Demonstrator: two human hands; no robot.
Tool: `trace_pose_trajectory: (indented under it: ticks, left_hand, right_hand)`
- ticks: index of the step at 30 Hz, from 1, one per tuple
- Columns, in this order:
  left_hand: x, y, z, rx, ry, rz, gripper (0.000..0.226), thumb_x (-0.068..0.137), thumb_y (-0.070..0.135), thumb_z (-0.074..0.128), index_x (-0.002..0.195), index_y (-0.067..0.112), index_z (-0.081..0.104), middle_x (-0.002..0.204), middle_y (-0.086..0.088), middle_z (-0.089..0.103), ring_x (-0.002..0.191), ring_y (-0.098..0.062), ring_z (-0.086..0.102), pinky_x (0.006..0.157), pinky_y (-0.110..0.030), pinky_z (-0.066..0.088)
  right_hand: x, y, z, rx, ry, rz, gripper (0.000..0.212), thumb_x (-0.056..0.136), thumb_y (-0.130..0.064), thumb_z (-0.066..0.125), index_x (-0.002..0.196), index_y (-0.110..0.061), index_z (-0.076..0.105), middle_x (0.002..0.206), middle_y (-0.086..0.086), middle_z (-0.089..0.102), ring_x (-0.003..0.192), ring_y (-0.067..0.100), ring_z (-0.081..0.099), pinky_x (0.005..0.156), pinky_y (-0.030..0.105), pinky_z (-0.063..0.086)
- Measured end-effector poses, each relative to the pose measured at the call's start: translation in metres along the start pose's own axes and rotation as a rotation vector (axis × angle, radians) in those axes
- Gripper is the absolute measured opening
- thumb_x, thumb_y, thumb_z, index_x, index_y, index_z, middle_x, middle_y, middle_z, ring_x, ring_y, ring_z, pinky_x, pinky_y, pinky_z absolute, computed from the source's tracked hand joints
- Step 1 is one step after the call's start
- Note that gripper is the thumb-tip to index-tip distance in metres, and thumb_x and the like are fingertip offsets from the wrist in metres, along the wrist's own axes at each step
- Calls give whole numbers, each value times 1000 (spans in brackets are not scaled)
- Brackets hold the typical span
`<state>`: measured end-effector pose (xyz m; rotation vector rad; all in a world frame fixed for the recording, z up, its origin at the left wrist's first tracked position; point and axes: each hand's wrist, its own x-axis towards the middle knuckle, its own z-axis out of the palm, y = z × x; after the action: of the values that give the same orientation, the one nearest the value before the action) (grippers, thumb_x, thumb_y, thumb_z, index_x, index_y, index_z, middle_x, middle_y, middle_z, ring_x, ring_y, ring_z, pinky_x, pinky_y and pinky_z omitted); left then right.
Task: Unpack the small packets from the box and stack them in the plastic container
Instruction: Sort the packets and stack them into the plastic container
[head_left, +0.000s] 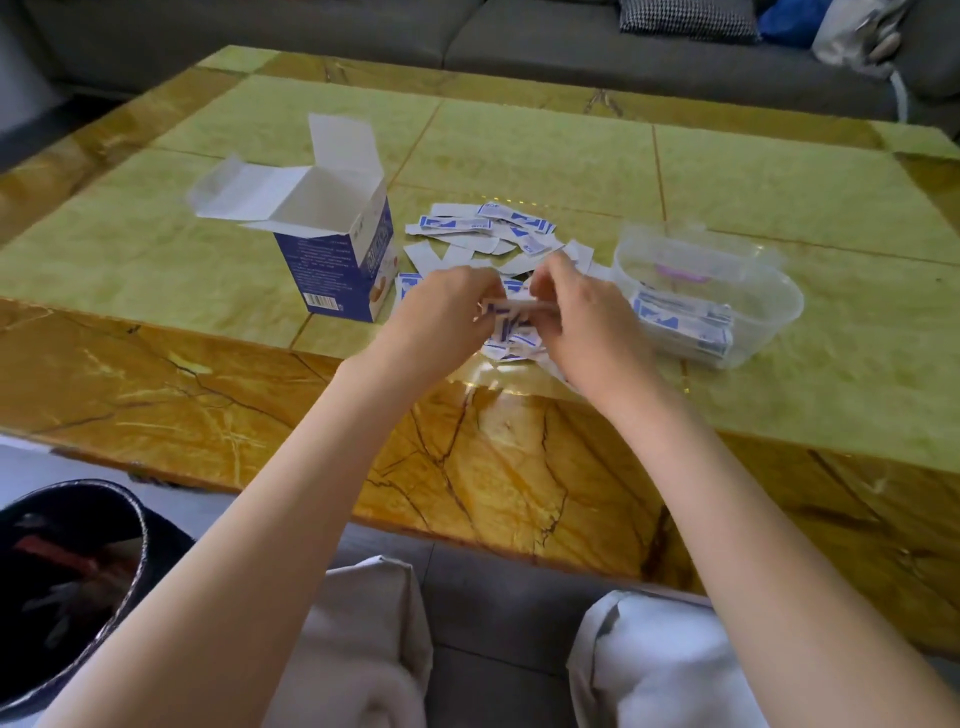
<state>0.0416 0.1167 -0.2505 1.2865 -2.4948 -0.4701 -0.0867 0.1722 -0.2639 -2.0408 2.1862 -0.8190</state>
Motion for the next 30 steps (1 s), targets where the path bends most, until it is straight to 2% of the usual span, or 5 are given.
trace_pose_trajectory:
  ticks: [6,14,19,26,30]
  left_hand:
    - [5,-4,18,100,-74,0,45,94,22,49,137,19,40,142,-4,42,128,-27,38,102,-34,34]
    - [5,4,21,117,-106,5,28,91,30,53,114,16,59,117,-6,57,110,-24,51,86,-27,35]
    - [7,1,20,88,-170,-41,35,83,29,65,113,14,57,116,-6,55,106,-21,52,81,-25,38]
    - [2,-10,-15,-93,-475,-119,38,77,36,71,109,23,55,110,9,55,97,-8,51,75,-21,40]
    - [5,-11,-17,-123,-249,5,28,87,20,60,115,25,57,128,4,52,113,-15,51,94,-29,42]
  right_hand:
    - [7,10,-9,85,90,242,15,91,-11,54,99,-8,66,92,7,67,77,20,57,65,25,41]
    - [-3,13,-12,9,-160,220,15,92,-13,51,101,-14,62,96,3,64,74,16,51,53,22,35]
    - [-10,11,-12,-112,-358,87,15,90,-14,51,100,-20,59,103,3,64,93,23,56,72,35,46]
    - [-8,15,-27,92,-538,16,11,90,-12,54,90,-21,60,86,-8,63,77,13,56,70,29,48]
    - [-5,21,-30,158,-590,26,19,89,-14,58,105,-21,67,106,-6,67,77,-8,60,72,26,51]
